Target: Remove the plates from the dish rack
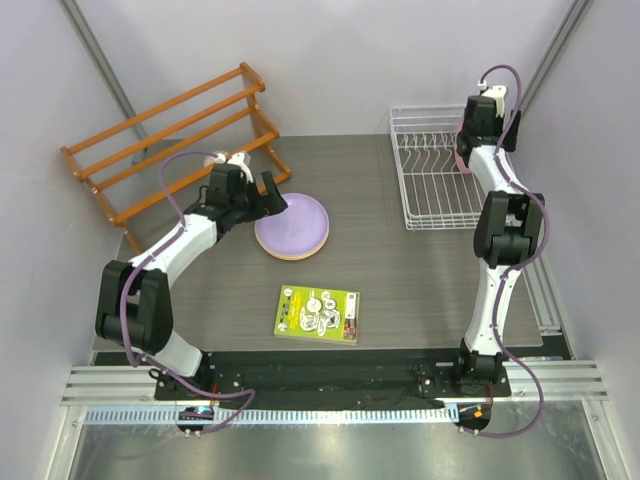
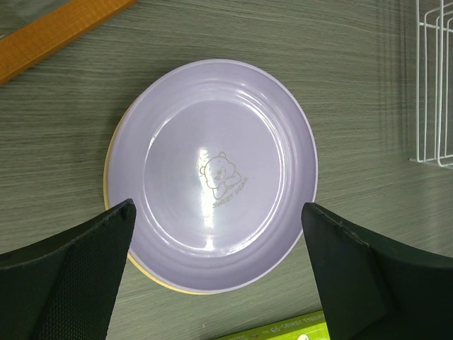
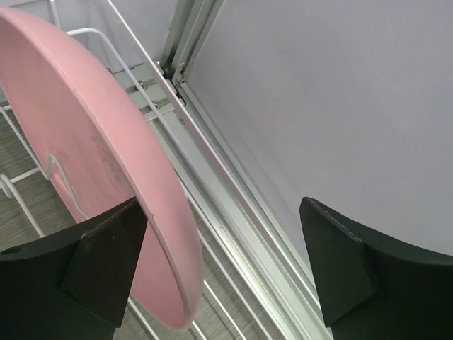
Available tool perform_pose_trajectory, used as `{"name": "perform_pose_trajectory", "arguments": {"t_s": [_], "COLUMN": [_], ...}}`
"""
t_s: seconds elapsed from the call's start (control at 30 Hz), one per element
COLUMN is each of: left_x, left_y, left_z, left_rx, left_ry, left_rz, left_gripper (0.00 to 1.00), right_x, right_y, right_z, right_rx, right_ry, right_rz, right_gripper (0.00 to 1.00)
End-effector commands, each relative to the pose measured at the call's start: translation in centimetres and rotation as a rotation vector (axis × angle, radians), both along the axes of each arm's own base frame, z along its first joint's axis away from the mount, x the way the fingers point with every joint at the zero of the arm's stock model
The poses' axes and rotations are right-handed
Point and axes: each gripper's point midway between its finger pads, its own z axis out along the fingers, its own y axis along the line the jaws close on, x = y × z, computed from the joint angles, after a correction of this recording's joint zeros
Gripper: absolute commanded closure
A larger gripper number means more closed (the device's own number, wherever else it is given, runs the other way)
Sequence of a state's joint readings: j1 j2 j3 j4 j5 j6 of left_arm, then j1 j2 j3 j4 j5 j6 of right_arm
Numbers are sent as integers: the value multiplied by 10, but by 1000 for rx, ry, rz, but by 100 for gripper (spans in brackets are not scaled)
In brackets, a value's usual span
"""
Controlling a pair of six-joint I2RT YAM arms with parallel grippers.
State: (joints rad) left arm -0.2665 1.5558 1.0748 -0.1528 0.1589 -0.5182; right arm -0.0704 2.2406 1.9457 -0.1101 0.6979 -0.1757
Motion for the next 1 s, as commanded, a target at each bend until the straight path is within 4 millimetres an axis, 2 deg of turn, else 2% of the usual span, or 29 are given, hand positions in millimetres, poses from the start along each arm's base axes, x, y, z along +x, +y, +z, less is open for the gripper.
{"name": "perform_pose_trajectory", "arguments": {"t_s": [0.0,0.03,0.07,0.17,0.2,0.3,0.37,0.4,0.43,0.5,0.53,0.57,0.63,0.7,0.73,0.77,0.8,0.83,0.9,0.97], "left_x": [10,11,11,12,12,12,12,12,12,11,10,10,8,8,7,7,6,6,6,5], "left_y": [-7,-7,-7,-8,-9,-10,-11,-10,-10,-10,-10,-9,-9,-8,-8,-7,-7,-6,-6,-6], "left_z": [15,14,13,13,14,14,16,15,16,18,19,21,21,23,23,22,24,24,26,29], "left_rx": [-19,-17,-19,-24,-29,-37,-41,-40,-39,-40,-42,-41,-42,-38,-37,-34,-33,-30,-30,-31], "left_ry": [-54,-53,-51,-48,-48,-46,-50,-50,-52,-57,-59,-63,-62,-67,-68,-67,-71,-70,-75,-80], "left_rz": [-23,-21,-22,-22,-26,-24,-26,-25,-25,-26,-25,-24,-26,-24,-24,-21,-21,-20,-21,-23], "left_gripper": [0,0,1,0,1,1,1,1,1,1,1,0,1,1,1,1,0,1,1,1], "right_x": [10,11,11,10,9,2,-6,-11,-11,-25,-26,-33,-39,-49,-55,-57,-64,-71,-79,-88], "right_y": [2,3,4,3,2,1,-1,-1,3,-2,1,-3,-5,-5,-7,6,7,10,15,21], "right_z": [20,20,24,36,42,62,85,88,103,116,126,132,140,139,151,155,148,164,169,184], "right_rx": [36,40,42,31,26,-12,-54,-93,-115,-184,-202,-219,-262,-299,-339,-364,-390,-392,-439,-439], "right_ry": [-77,-78,-87,-104,-112,-134,-178,-159,-211,-204,-237,-240,-245,-224,-243,-245,-229,-323,-296,-334], "right_rz": [15,25,24,16,15,-11,-55,-65,-76,-138,-151,-193,-225,-268,-293,-285,-302,-325,-337,-338], "right_gripper": [24,33,46,71,73,73,73,73,76,82,87,91,92,92,92,92,92,92,92,92]}}
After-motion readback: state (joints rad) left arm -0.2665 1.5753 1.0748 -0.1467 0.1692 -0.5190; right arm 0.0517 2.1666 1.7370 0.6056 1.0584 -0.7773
